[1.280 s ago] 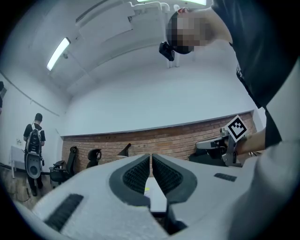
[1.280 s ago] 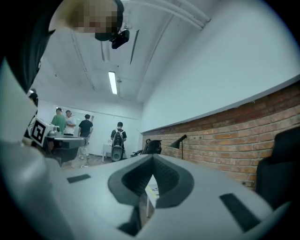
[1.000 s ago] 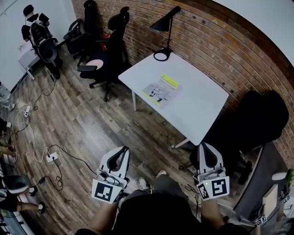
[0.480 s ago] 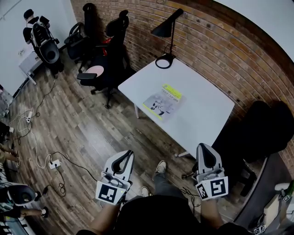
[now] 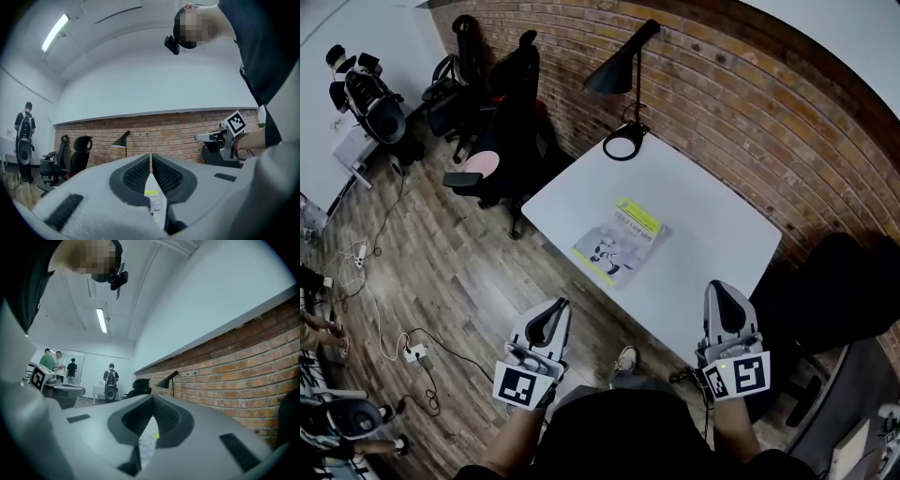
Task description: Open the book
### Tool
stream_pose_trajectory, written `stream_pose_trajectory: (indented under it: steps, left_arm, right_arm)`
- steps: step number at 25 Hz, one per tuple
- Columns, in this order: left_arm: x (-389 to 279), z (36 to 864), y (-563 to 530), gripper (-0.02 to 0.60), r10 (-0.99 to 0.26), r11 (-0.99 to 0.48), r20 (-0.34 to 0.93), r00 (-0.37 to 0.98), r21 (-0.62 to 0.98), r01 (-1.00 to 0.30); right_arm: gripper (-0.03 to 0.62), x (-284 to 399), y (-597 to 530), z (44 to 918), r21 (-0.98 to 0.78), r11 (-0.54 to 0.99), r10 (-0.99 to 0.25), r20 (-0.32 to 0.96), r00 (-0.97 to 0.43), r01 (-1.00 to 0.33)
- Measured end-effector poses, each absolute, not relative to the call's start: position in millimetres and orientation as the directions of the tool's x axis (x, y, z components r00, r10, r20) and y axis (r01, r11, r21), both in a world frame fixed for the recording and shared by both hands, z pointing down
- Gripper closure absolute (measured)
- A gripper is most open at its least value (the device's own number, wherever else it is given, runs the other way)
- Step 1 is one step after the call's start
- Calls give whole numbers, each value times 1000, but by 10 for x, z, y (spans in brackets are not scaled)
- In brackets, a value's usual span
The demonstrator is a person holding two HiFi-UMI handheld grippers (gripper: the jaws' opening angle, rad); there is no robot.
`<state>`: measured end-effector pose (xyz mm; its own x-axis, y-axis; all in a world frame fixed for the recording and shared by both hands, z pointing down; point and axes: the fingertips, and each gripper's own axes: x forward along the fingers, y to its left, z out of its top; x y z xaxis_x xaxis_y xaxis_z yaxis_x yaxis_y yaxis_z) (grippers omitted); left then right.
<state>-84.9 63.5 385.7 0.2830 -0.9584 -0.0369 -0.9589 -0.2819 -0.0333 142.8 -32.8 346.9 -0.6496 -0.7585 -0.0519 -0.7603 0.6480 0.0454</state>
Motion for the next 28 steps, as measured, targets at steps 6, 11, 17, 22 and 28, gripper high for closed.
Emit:
stream_pose_trajectory:
  steps: [6, 11, 17, 22, 28]
  left_arm:
    - [-747, 3864, 270, 545, -955, -295, -8, 296, -55, -954]
    - [-752, 3833, 117, 545, -955, -296, -6, 297, -70, -953]
    - [-878, 3832, -21, 545, -954, -299, -13, 301, -82, -951]
    - [-990, 3910, -165, 545, -941, -337, 0, 338, -75, -938]
    - [-1045, 3951, -315, 544, -922, -387, 21, 387, -73, -919]
  right_arm:
    - [583, 1535, -639, 3516, 1, 641, -767, -52, -640, -768]
    - [583, 1497, -784, 3510, -5, 646, -762, -49, -645, -763]
    - [583, 1282, -829, 3539, -2, 658, -752, -29, -658, -753]
    - [583, 1192, -873, 3478, 10, 625, -780, -18, -625, -780]
    - [583, 1146, -915, 3461, 18, 592, -806, 0, -592, -806]
